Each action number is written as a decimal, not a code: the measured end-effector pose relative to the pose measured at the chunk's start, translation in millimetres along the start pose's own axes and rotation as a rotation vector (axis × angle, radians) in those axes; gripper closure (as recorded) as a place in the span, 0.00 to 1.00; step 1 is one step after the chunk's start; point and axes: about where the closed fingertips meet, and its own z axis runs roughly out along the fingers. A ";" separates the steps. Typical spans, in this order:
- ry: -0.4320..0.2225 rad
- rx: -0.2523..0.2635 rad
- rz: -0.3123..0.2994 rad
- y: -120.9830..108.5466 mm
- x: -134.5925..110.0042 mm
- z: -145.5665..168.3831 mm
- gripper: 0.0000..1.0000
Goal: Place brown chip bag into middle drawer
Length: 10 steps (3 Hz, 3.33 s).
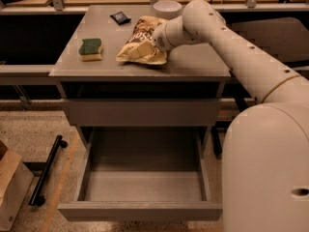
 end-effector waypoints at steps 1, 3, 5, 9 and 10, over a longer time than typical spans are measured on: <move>-0.035 0.017 -0.007 4.8 -8.9 -13.7 0.65; -0.132 0.022 -0.026 24.9 -39.5 -69.4 1.00; -0.080 -0.005 -0.020 64.7 -39.2 -146.7 1.00; 0.157 -0.094 0.359 208.3 67.4 -189.7 1.00; 0.173 -0.106 0.376 216.7 79.3 -186.6 1.00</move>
Offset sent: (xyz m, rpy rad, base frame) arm -0.0446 -0.0187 0.0742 0.0893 -0.1515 -0.0231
